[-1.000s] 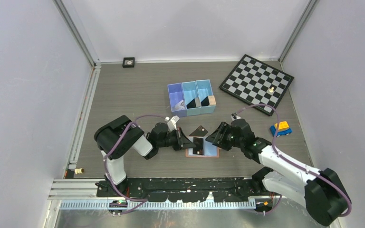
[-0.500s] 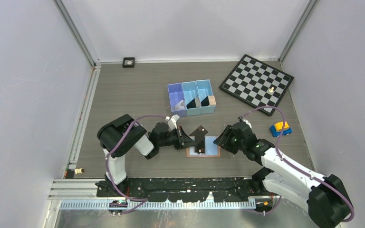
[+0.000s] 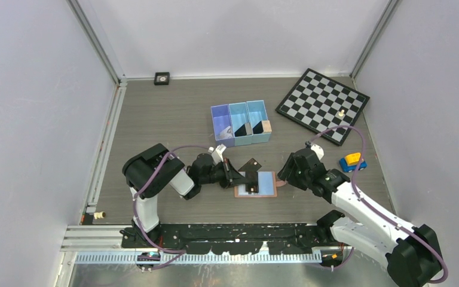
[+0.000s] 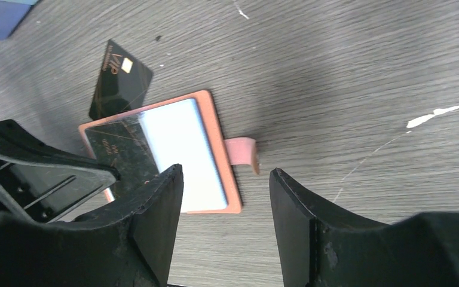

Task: Put the credit cards into the card holder
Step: Insert the credit card into the card holder.

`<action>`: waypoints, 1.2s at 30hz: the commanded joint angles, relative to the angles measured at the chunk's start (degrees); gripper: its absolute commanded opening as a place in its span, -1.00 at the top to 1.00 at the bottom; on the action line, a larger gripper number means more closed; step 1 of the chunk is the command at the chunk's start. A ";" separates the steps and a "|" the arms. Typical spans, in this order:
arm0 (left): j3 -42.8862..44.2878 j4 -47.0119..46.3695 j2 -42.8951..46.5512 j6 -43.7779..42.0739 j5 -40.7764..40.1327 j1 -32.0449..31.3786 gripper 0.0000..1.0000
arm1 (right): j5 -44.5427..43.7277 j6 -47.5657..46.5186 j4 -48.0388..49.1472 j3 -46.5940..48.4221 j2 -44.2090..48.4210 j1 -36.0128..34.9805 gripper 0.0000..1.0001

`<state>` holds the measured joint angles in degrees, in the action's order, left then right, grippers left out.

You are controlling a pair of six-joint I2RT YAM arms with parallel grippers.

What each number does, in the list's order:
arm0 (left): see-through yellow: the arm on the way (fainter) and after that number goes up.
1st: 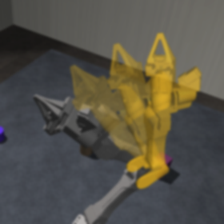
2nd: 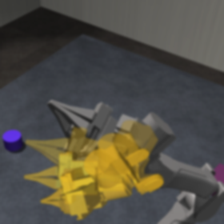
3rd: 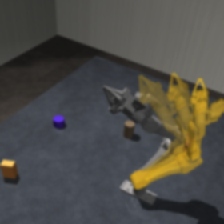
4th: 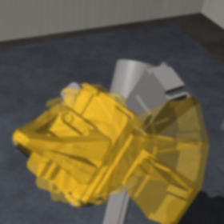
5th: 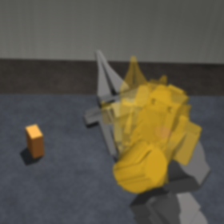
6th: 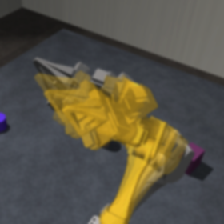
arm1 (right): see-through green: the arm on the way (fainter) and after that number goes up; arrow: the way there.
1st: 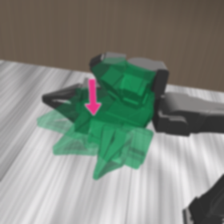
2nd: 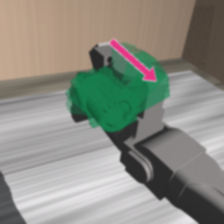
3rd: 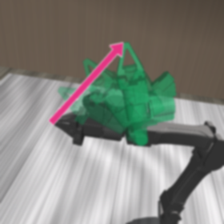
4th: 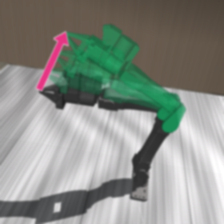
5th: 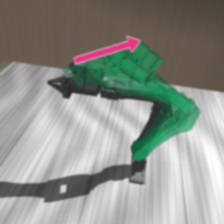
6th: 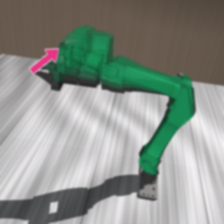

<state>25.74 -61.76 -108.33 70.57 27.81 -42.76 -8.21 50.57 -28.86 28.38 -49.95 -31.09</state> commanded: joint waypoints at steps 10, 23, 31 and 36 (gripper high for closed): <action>3.22 5.70 -0.08 -0.88 -3.74 -2.16 1.00 | -1.46 -2.84 1.44 1.88 -6.47 1.24 0.11; 4.76 5.60 -1.47 0.09 -3.34 -2.71 1.00 | -0.97 -1.08 3.63 -0.11 -12.10 1.34 0.70; 4.94 5.59 -1.42 0.73 -3.54 -3.58 1.00 | -0.94 -0.48 4.07 -0.08 -13.27 1.43 0.80; 4.08 5.46 -1.37 1.54 -4.48 -4.26 1.00 | -1.02 -0.30 4.08 -0.21 -13.17 1.38 0.82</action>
<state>29.78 -56.03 -109.30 71.81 24.58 -46.39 -8.91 49.25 -26.79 28.36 -63.05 -29.76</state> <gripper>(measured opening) 0.010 0.128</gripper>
